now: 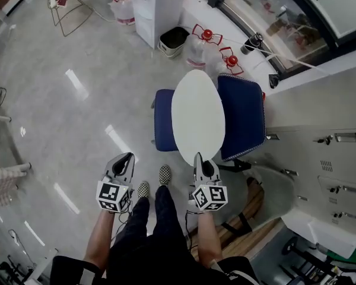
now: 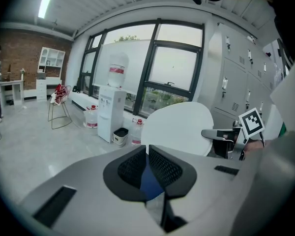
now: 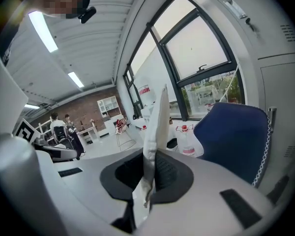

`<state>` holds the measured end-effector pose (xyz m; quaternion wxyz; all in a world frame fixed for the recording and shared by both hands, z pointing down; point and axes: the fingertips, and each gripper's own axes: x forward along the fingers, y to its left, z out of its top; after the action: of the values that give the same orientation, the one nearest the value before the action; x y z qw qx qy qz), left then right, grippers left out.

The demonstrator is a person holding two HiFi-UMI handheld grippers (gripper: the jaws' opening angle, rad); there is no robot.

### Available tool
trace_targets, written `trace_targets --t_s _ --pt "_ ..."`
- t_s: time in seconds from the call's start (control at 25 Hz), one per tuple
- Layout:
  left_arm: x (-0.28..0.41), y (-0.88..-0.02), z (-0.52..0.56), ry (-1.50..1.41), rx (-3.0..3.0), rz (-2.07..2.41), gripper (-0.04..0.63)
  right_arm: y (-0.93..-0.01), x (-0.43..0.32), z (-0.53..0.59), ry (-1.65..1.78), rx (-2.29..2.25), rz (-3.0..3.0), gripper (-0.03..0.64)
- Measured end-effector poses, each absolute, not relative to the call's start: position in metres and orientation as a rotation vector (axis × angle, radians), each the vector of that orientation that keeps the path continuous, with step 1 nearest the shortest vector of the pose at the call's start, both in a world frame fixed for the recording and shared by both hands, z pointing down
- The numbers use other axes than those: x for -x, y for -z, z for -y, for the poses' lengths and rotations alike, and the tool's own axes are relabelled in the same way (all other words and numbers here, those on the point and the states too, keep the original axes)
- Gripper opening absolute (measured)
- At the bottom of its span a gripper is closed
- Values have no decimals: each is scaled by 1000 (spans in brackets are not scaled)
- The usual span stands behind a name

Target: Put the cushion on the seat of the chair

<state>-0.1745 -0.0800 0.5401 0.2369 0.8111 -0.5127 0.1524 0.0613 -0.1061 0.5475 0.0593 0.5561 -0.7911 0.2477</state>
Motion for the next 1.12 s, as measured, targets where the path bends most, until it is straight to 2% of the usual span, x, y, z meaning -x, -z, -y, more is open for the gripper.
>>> trace_targets --t_s 0.68,0.96,1.12 --pt "154 -635 123 -488 -2079 1387 32 -670 -63 187 -925 -1590 2354 44" --pt "146 -653 121 -509 -2059 1370 32 -710 -70 184 -999 -1594 2291 44" --pt "141 -660 121 -512 -2051 1365 32 -726 -83 177 -933 -1596 2208 45"
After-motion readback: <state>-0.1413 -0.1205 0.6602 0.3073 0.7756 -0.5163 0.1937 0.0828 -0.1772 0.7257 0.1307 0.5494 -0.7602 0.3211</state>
